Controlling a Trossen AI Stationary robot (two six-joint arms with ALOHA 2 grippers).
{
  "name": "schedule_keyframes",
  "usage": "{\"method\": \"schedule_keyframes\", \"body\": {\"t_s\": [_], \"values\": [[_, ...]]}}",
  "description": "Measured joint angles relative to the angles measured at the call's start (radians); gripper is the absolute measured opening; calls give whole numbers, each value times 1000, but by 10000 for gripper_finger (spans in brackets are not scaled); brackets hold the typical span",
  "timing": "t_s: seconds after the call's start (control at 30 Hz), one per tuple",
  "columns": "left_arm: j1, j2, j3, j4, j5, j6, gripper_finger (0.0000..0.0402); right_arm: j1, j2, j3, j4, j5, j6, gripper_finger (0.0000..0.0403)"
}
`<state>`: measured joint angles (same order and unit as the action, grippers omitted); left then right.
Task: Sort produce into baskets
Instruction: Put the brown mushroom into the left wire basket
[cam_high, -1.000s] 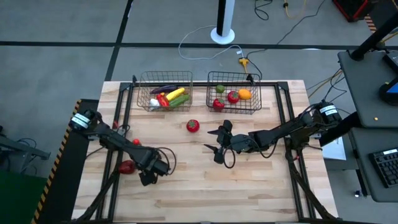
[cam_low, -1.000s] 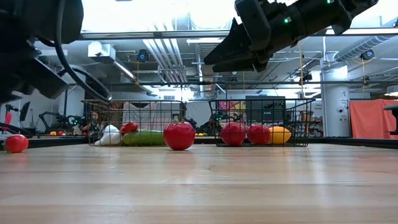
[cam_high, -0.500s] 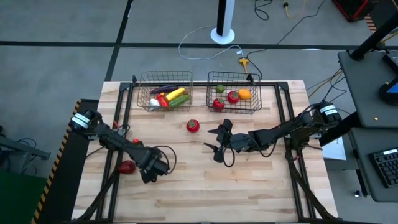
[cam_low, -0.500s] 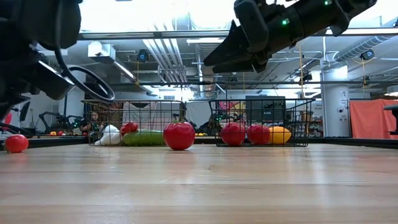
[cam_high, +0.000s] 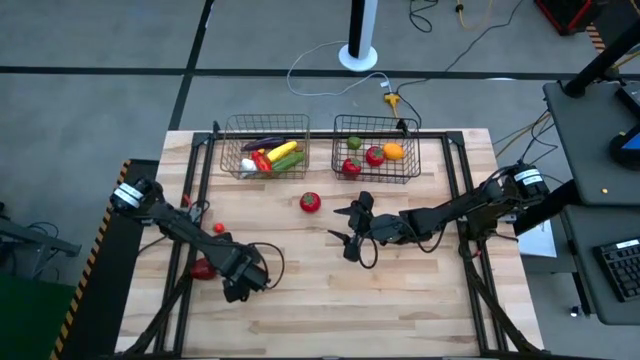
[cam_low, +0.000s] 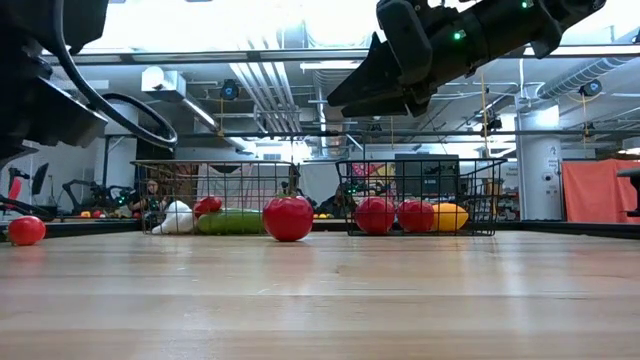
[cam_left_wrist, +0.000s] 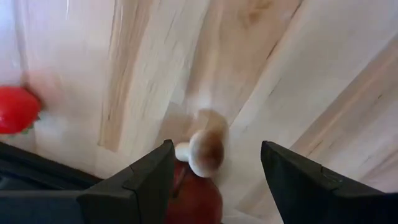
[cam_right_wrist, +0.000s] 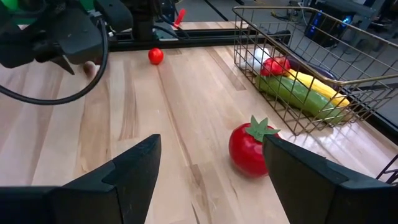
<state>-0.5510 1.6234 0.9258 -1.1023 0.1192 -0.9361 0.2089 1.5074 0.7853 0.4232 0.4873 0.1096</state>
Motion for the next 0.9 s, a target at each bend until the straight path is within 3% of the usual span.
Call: {"method": "schedule_keyframes", "body": {"t_s": [0.23, 0.9], "values": [[1, 0, 0, 1, 46, -94, 221, 0, 0, 0, 0, 0, -2, 272], [2, 47, -32, -3, -85, -50, 221, -27, 0, 0, 0, 0, 2, 272]]}}
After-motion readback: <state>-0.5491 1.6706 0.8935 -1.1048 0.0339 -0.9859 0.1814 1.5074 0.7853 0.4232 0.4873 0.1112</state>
